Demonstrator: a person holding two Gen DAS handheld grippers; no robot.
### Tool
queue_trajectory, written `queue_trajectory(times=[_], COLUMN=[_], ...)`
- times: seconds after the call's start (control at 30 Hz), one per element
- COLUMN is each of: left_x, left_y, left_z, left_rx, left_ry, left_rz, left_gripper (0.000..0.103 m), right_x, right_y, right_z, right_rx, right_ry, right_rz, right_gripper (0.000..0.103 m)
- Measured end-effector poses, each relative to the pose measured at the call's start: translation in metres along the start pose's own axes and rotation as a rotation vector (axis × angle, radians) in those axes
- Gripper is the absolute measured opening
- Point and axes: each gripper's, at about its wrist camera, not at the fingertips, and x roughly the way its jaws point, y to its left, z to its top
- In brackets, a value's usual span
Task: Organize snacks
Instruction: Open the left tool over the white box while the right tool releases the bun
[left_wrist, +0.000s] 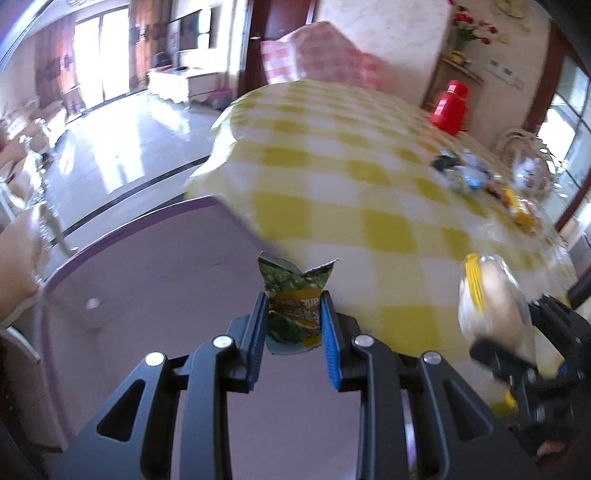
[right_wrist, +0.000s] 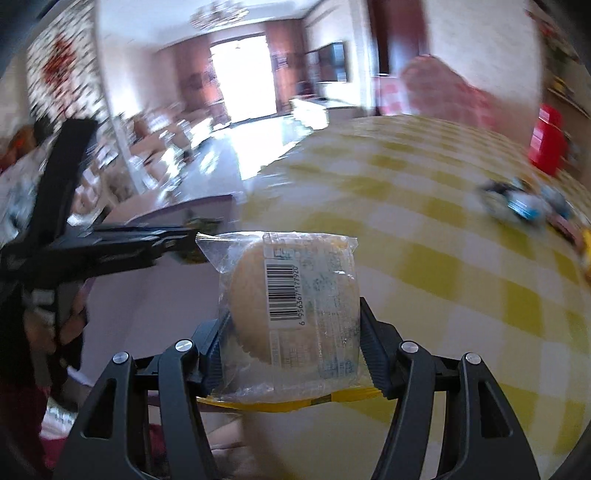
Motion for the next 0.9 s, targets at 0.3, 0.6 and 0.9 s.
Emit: queue_trajectory(times=[0.3,0.6,0.9], left_x=[0.001,-0.014,0.002], left_y=[0.075,0.020,-0.117], left_z=[0.000,0.001,0.034], left_rx=[-0.222,-0.105,0.002], left_ry=[-0.024,-0.122,-0.035], left_rz=[0.233,0.086,-0.186], left_gripper=[0.096,0.098,0.101], right_x=[0.019,-0.034,-0.087], right_y=[0.054,-0.072,-0.229], right_z=[0.012,-0.005,-0.061], right_rx=[-0.112,0.181,0.602], right_ry=[-0.008,-0.127,-0.185], right_rz=[0.164,-0.011,-0.230], right_gripper=[0.080,0.080,0.081])
